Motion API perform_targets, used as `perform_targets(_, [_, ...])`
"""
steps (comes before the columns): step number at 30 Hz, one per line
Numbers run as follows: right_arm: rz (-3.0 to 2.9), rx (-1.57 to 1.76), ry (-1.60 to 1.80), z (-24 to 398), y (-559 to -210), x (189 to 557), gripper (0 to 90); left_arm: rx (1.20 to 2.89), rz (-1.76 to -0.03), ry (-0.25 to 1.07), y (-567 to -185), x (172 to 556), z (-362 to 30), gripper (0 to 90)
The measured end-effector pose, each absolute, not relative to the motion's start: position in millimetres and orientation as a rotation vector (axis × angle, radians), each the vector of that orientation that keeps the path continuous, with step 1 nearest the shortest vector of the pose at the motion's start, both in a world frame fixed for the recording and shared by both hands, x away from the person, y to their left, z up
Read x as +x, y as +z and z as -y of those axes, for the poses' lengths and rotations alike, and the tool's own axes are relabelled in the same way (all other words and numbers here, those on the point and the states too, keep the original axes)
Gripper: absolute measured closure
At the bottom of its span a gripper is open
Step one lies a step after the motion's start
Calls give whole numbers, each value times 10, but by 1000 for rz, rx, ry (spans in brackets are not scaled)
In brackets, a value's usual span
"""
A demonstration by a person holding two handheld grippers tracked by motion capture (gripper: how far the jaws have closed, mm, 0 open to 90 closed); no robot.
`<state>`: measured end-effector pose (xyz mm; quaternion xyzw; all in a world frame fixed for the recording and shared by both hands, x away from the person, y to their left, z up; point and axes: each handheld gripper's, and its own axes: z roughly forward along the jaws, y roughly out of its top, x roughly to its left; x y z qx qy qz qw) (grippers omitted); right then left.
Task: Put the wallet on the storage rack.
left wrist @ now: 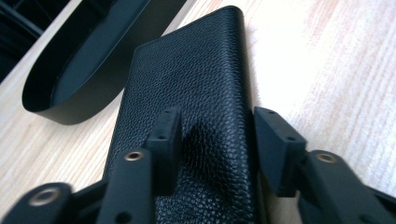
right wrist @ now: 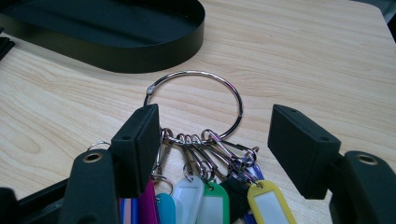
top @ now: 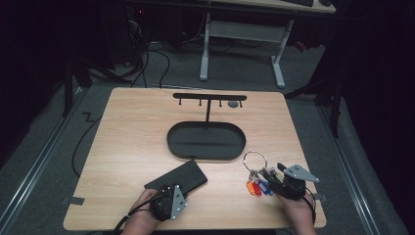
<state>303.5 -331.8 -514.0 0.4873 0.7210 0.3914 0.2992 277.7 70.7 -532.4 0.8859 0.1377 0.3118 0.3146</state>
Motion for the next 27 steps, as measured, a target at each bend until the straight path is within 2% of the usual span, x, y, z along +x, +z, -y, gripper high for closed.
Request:
perform_targets(1, [-1917,1295,1040,3325,-5141,3042,345,2335,-357,820,-5318,2772,-709,603])
perform_targets(6, [-1916,1296,1050,3337,-5141,3050,346,2323,-363,799,-5298,2773,-736,667])
perform_targets(7, [-1919,1295,1051,3338,-5141,3050,347,2322,-366,796,-5291,2771,-740,703])
perform_targets(13, [-1920,1293,1053,3346,-5136,3048,347,2269,-389,800,-5227,2753,-787,767])
perform_targets(27, [-1923,1307,1058,3354,-5141,3053,351,2069,-505,790,-4977,2750,-1067,809])
